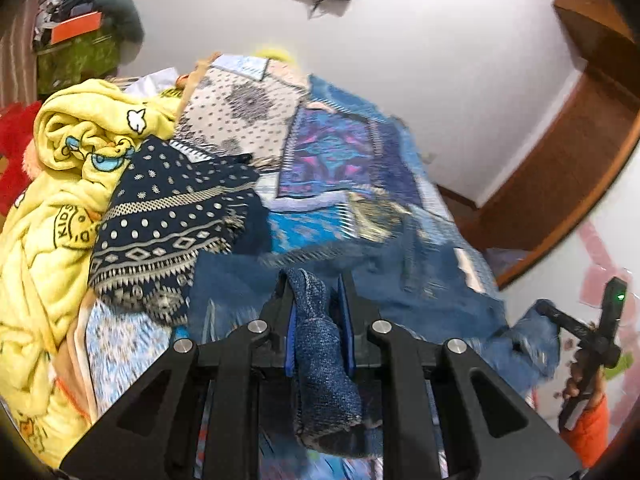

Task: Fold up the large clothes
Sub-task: 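Lift the held hem with both tools and fold it over toward the collar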

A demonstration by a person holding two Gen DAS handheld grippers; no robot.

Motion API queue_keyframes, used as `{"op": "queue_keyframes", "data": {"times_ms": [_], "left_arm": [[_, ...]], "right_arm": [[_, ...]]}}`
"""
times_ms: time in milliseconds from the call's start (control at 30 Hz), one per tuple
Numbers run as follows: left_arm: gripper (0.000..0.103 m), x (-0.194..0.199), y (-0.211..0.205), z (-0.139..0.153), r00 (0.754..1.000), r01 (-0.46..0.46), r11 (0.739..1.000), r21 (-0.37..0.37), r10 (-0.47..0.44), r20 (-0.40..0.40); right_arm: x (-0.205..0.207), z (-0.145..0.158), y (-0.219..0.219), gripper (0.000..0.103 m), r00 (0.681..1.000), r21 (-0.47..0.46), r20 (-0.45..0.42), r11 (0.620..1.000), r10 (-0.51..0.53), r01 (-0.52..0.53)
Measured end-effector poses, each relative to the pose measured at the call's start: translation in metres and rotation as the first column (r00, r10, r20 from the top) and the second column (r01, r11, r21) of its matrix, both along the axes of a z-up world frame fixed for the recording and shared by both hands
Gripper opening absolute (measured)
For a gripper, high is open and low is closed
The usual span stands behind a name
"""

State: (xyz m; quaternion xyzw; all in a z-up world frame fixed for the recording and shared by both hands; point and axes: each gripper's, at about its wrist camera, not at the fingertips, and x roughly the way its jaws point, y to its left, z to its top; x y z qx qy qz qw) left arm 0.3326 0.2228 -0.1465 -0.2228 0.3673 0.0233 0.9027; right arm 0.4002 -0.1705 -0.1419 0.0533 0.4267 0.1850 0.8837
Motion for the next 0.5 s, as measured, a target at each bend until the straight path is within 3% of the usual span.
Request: {"op": "queue_keyframes", "data": {"times_ms": [133,300,500], "left_arm": [[0.018,0.039,0.004,-0.039,0.995,-0.022,0.998,0.052,0.027,-0.094],[0.018,0.060,0.002,-0.080,0.983,-0.006,0.995,0.104,0.025,-0.181],[0.020,0.066,-0.004,-0.099,0.975,0.024,0.990,0.140,0.008,-0.221]], "right_arm": [[0.036,-0.031,0.004,0.009,0.998,-0.020,-0.049,0.999,-0.032,0.031],[0.049,-0.068,0.006,0.009,0.995,-0.097,-0.100,0.995,0.017,-0.027],[0.037,-0.066,-0.002,0.010,0.989,-0.146,-0.087,0.981,0.116,-0.128]]}}
